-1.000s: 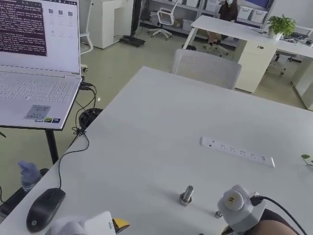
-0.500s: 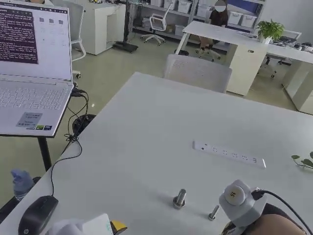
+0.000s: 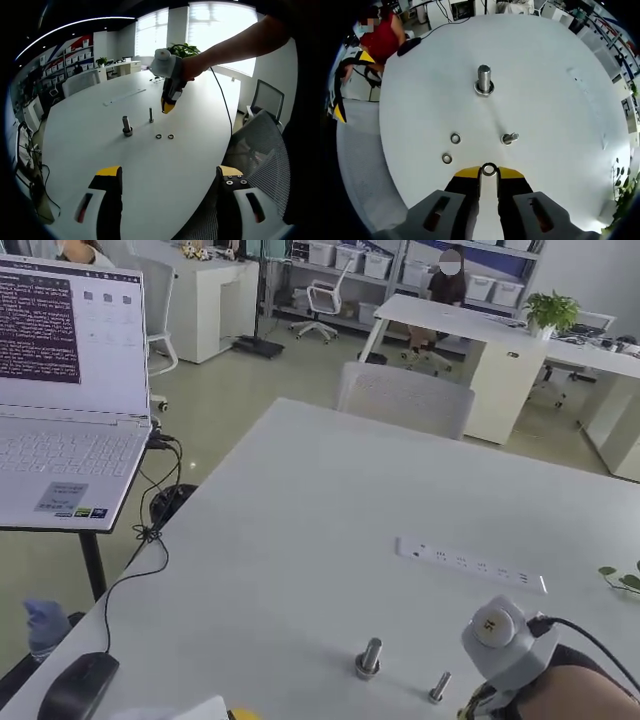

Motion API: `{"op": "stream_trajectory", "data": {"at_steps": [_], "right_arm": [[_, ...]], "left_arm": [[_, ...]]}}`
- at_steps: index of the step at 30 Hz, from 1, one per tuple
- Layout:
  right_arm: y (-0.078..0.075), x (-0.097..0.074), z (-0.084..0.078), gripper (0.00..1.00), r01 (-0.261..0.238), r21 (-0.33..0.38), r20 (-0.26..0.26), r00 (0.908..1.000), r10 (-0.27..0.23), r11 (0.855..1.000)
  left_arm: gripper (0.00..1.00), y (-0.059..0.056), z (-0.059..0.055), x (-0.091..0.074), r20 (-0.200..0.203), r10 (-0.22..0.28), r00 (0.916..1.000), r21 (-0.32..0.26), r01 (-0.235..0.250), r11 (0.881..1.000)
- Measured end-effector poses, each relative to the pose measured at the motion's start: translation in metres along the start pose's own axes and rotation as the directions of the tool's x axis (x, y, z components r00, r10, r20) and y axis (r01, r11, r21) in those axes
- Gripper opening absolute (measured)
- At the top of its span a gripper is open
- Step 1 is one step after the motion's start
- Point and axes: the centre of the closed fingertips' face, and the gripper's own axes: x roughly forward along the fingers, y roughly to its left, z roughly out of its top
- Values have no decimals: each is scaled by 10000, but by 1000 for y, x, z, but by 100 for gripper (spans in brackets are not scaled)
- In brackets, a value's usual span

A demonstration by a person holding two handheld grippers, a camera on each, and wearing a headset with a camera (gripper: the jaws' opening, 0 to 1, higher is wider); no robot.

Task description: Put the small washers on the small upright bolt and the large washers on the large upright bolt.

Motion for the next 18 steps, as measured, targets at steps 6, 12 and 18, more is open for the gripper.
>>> {"op": "stream_trajectory", "data": {"at_steps": [6, 12, 18], "right_arm": [[-14, -5, 13, 13, 180, -46, 212, 9996, -179, 9998], [-25, -10, 22, 13, 244, -38, 420, 9988, -242, 9997], [-25, -9, 30, 13, 149, -344, 699, 9975, -125, 9993]], "left_arm": [[76, 1, -2, -1, -90, 7, 10000, -17, -7, 10000], [76, 4, -4, -2, -133, 42, 9999, -16, -43, 10000], [76, 6, -1, -2, -145, 75, 9999, -36, -76, 10000]]}}
